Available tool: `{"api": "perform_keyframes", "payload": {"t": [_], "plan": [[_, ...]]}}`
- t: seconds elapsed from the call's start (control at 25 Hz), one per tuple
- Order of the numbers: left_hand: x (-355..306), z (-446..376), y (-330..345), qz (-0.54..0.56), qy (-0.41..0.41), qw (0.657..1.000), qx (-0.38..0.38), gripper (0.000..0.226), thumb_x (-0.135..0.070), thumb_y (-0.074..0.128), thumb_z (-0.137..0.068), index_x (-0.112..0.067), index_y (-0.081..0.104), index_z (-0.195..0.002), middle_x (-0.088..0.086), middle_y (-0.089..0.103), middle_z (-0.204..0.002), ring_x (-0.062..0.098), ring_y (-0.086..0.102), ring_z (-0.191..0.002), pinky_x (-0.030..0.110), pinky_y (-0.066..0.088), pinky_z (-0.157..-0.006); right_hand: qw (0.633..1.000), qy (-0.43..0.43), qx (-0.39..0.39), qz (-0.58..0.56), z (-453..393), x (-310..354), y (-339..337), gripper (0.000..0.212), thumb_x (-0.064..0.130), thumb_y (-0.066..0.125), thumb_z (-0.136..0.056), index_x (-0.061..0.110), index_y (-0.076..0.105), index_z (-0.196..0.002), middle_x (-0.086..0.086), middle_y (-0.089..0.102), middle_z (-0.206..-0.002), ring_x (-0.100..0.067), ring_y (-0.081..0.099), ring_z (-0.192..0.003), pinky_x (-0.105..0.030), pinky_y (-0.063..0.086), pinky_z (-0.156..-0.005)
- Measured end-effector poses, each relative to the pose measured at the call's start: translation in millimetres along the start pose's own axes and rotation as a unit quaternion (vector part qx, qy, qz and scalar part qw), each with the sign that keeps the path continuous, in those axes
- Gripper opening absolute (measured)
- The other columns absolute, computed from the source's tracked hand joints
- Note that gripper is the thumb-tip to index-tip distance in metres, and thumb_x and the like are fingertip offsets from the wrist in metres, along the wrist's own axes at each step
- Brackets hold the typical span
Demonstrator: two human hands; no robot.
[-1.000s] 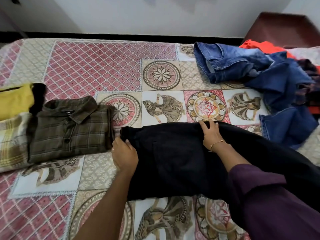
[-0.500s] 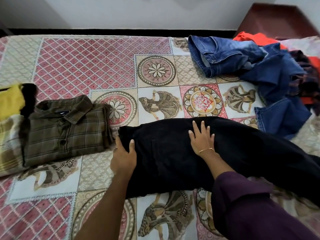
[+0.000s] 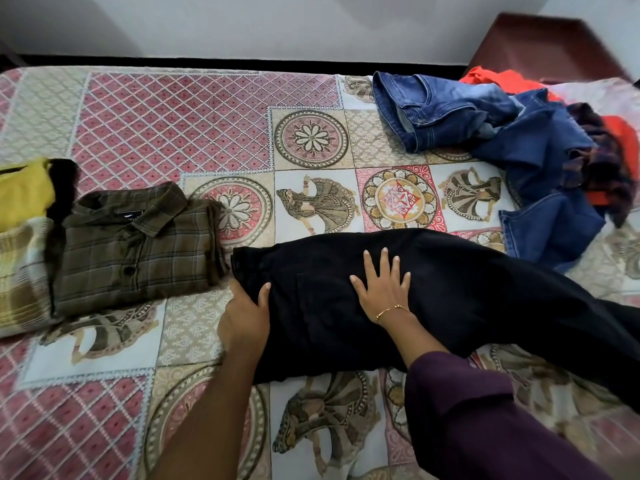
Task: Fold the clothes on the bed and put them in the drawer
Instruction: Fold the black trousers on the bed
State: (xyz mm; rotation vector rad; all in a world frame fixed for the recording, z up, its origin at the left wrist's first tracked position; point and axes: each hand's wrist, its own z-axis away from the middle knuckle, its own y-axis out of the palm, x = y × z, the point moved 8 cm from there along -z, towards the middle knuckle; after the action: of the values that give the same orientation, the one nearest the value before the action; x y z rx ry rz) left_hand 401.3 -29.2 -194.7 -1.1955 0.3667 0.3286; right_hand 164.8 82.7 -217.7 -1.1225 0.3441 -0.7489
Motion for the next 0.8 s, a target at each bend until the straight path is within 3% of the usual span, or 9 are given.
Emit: {"api": "perform_keyframes", "payload": {"t": [0.24,0.4,0.52,0.6,0.72,0.8], "plan": [[31,-21,-19,-0.070,0.008,0.997,-0.006,0.067,-0.048,0.042,-0.094,-0.004,0.026,-0.143,0.029,0.059,-0.113,0.043,0.059,-0.098,0.045,0.048,-0.078,0.999,-0.029,0.039,-0.006,17,8,12,0.064,0.055,0.025,-0.097,0.032,-0.004,-0.149,-0.006,-0.016,-0.157,-0.033,-0.012,-0.144,-0.055,0.002,-0.113],[25,-16,-25,-0.124,0.027,0.991,-0.044,0.071,-0.039,0.049,-0.094,-0.002,0.018,-0.147,0.027,0.041,-0.134,0.042,0.047,-0.112,0.050,0.043,-0.087,0.999,-0.025,0.038,0.005,16,9,20,0.064,0.055,0.021,-0.097,0.032,-0.008,-0.149,-0.005,-0.018,-0.157,-0.032,-0.014,-0.144,-0.054,-0.002,-0.114],[-6,-8,-29,-0.190,0.198,0.953,-0.132,0.050,-0.019,0.055,-0.089,-0.002,0.044,-0.135,0.021,0.049,-0.127,0.036,0.040,-0.116,0.052,0.041,-0.087,0.999,-0.025,0.034,0.012,15,10,23,0.063,0.055,0.019,-0.097,0.031,-0.009,-0.149,-0.005,-0.018,-0.157,-0.032,-0.015,-0.144,-0.054,-0.002,-0.114],[-19,2,-15,-0.197,0.327,0.912,-0.152,0.040,-0.024,0.039,-0.093,-0.002,0.059,-0.119,0.018,0.059,-0.116,0.033,0.043,-0.119,0.053,0.042,-0.090,0.999,-0.026,0.037,0.012,16,11,27,0.063,0.055,0.018,-0.097,0.031,-0.010,-0.149,-0.005,-0.019,-0.157,-0.033,-0.016,-0.144,-0.054,-0.003,-0.114],[-24,3,5,-0.205,0.392,0.893,-0.088,0.067,-0.043,0.014,-0.100,-0.001,0.064,-0.113,0.018,0.062,-0.117,0.036,0.050,-0.123,0.047,0.029,-0.103,0.999,-0.029,0.031,0.010,16,12,29,0.063,0.054,0.018,-0.097,0.030,-0.011,-0.148,-0.006,-0.020,-0.156,-0.033,-0.018,-0.143,-0.054,-0.005,-0.114],[-31,-3,10,-0.208,0.393,0.895,-0.035,0.079,-0.057,0.011,-0.095,-0.001,0.061,-0.120,0.020,0.057,-0.126,0.036,0.044,-0.129,0.047,0.026,-0.108,0.999,-0.030,0.032,0.011,16,11,29,0.063,0.054,0.016,-0.097,0.030,-0.013,-0.148,-0.006,-0.022,-0.155,-0.033,-0.021,-0.142,-0.054,-0.007,-0.113]]}}
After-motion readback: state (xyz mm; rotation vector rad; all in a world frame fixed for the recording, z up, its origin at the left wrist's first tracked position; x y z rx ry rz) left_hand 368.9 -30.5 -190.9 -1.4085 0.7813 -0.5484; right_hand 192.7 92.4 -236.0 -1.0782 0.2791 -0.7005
